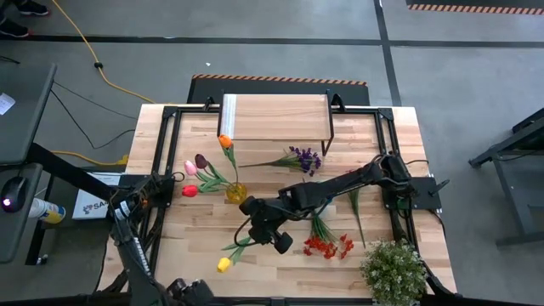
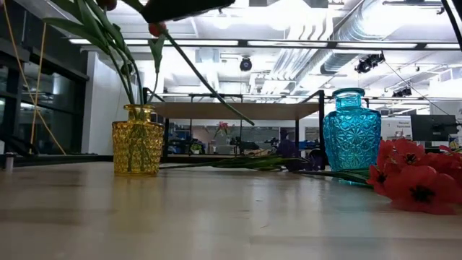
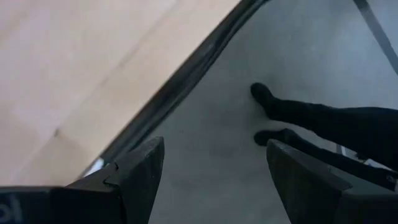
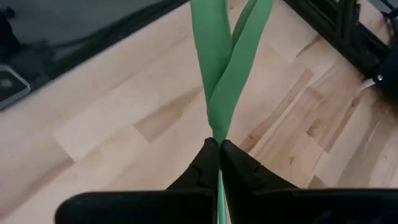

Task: Pick and place flowers into a vace then onto a shelf
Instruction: Put the yellow tulip into the yellow vase

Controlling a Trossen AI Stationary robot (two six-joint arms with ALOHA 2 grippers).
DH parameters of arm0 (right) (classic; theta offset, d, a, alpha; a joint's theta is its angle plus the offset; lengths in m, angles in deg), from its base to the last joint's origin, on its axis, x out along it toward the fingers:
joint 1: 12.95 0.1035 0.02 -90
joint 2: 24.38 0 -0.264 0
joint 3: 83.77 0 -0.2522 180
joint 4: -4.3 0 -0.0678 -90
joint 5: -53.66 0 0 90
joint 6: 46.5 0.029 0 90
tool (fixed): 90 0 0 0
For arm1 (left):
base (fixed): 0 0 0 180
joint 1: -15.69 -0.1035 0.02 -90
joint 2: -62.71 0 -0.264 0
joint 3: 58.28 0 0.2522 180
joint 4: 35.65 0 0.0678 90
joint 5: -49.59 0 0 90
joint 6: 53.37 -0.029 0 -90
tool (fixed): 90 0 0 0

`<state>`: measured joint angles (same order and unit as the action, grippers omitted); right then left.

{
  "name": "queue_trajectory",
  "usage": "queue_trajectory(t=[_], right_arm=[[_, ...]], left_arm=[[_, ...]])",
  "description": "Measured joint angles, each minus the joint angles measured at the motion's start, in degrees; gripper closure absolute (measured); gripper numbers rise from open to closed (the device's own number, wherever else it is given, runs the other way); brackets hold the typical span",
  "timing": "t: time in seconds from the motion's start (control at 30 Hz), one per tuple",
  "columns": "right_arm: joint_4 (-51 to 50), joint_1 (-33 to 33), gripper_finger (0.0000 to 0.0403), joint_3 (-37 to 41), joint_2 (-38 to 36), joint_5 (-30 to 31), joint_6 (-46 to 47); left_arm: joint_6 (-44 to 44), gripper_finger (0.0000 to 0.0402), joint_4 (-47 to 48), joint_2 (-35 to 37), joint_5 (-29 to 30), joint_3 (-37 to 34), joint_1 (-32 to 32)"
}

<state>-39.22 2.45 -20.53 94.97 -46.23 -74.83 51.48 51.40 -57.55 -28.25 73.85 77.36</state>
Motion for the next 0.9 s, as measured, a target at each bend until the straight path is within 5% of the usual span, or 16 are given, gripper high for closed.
queue_trajectory(t=[0.37, 0.9], right_arm=[[13.09, -0.04, 0.0402, 0.0, 0.0, -9.19, 12.03], [44.23, 0.01, 0.0402, -0.02, 0.0, -23.65, 41.27]], left_arm=[[12.28, 0.0085, 0.47, -1.71, 2.01, -0.02, 5.06], [7.7, 0.0085, 5.49, -1.64, 30.11, 0.0, 5.05]])
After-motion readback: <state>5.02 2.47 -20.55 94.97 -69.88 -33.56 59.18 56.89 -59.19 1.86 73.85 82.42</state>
